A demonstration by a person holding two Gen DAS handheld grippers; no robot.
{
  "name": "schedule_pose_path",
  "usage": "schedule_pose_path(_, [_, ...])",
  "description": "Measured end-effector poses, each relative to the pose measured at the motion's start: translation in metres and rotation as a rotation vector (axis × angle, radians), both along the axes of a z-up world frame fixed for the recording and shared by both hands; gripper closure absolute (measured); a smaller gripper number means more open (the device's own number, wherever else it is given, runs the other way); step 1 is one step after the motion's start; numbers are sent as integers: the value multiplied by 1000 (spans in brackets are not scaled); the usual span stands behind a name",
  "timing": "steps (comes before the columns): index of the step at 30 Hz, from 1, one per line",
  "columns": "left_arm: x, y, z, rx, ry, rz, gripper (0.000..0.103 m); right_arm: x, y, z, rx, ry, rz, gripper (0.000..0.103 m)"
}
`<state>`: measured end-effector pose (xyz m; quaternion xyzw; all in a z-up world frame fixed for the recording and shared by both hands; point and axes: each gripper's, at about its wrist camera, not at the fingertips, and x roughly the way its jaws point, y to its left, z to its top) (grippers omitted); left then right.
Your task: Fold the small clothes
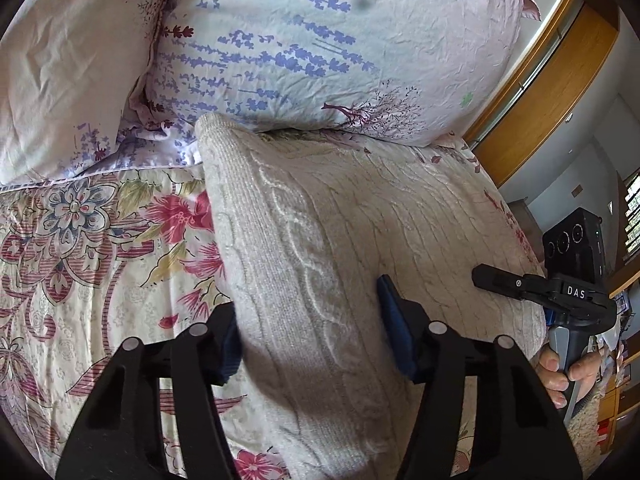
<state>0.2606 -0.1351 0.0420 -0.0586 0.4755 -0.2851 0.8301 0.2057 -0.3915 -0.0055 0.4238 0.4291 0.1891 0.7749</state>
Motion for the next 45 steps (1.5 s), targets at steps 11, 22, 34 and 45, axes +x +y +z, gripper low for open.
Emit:
schedule_pose_path(11, [-26, 90, 23, -43, -54, 59, 64, 7, 90, 35, -17, -98, 116, 69])
schedule_pose_path(22, [-28, 221, -14, -75, 23, 221, 56, 35, 196, 16, -104, -71, 214, 69])
schedule_pose_path(34, [-78, 221, 25, 58, -307, 309, 22, 45, 134, 41, -101, -72, 24, 48])
schedule_pose_path(45, [-78, 148, 0, 174, -288, 75, 19, 105, 142, 18, -147, 36, 3, 94])
